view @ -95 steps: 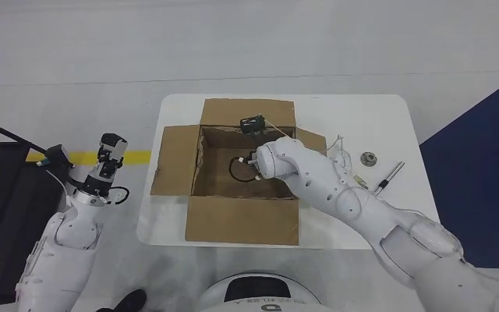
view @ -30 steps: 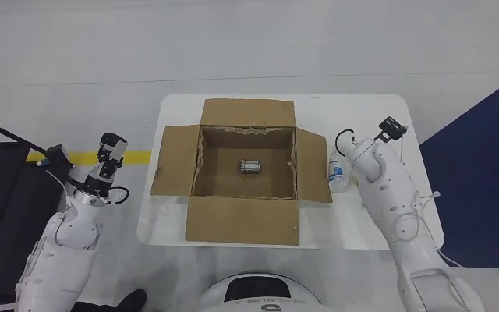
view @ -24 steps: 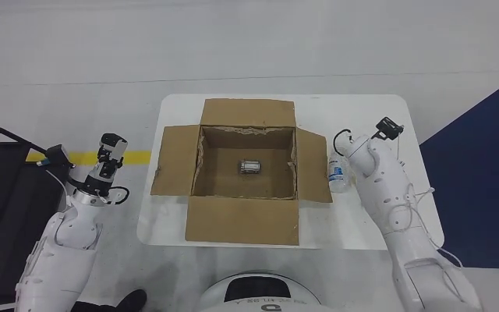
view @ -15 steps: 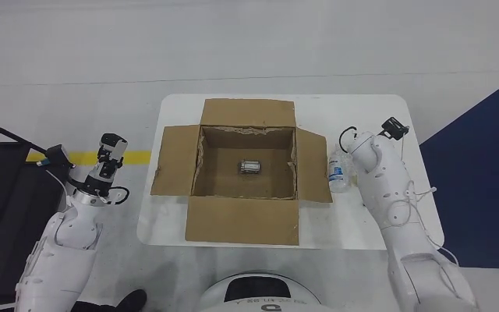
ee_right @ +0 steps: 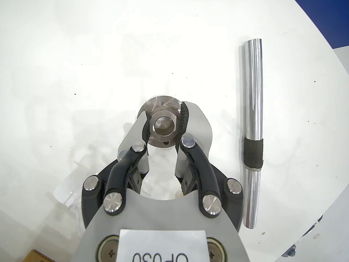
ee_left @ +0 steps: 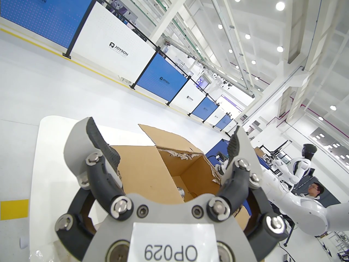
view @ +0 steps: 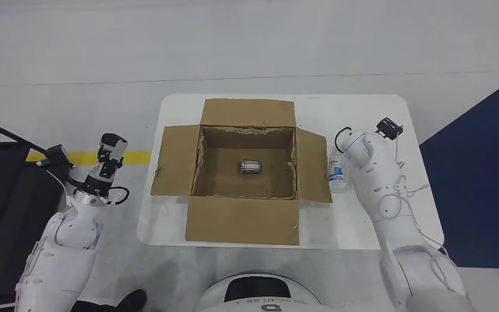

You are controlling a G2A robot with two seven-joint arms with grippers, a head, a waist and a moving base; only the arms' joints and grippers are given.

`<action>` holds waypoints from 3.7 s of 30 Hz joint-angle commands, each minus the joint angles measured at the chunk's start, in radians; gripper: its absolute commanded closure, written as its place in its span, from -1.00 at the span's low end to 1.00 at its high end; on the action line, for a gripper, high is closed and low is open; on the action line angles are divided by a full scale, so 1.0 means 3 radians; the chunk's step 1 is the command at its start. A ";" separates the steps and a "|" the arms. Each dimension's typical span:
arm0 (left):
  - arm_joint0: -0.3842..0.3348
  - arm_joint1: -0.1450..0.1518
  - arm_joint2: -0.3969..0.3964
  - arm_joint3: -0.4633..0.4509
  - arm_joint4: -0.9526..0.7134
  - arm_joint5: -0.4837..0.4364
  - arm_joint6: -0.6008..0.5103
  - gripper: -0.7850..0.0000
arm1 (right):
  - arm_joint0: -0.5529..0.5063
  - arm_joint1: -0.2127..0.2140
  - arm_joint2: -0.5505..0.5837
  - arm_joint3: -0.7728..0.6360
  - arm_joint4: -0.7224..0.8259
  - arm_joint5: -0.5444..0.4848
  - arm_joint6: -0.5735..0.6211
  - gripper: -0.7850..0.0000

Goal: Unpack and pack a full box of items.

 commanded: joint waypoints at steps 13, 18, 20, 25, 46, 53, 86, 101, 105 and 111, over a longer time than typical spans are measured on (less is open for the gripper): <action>0.0000 0.0000 0.0000 0.0000 0.0000 0.0000 0.0000 -1.00 | -0.1473 0.0025 0.0914 -0.2615 0.0696 -0.0482 -0.0213 1.00; 0.0000 0.0000 0.0000 0.0000 0.0000 0.0000 0.0000 -1.00 | -0.2111 0.0001 0.1244 -0.3376 0.1646 -0.1568 -0.0461 1.00; 0.0000 0.0000 0.0000 0.0000 0.0000 0.0000 0.0000 -1.00 | -0.2277 0.0006 0.1309 -0.3509 0.1900 -0.2000 -0.0404 1.00; 0.0000 0.0000 0.0000 0.0000 0.0000 0.0000 0.0000 -1.00 | -0.2381 0.0025 0.1390 -0.3569 0.2133 -0.2311 -0.0220 1.00; 0.0000 0.0000 0.0000 0.0000 0.0000 0.0000 0.0000 -1.00 | -0.1702 0.0097 0.0169 -0.3998 0.1290 -0.3143 0.0633 1.00; 0.0000 0.0000 0.0000 0.0000 0.0000 0.0000 0.0000 -1.00 | -0.0992 0.0041 -0.0885 -0.3519 0.0304 -0.2926 0.0954 1.00; 0.0000 0.0000 0.0000 0.0000 0.0000 0.0000 0.0000 -1.00 | 0.0436 -0.0643 -0.2505 -0.0986 -0.1310 -0.1819 0.1849 0.89; 0.0000 0.0000 0.0000 0.0000 0.0000 0.0000 0.0000 -1.00 | 0.0020 -0.0645 -0.2043 -0.1485 -0.1918 -0.1724 0.1857 0.07; 0.0000 0.0000 0.0000 0.0000 0.0000 0.0000 0.0000 -1.00 | -0.0310 -0.0577 -0.1796 -0.2137 -0.2111 -0.1754 0.1793 0.15; 0.0000 0.0000 0.0000 0.0000 0.0000 0.0000 0.0000 -1.00 | -0.1290 -0.0422 -0.1099 -0.3665 -0.2108 -0.1828 0.1309 0.15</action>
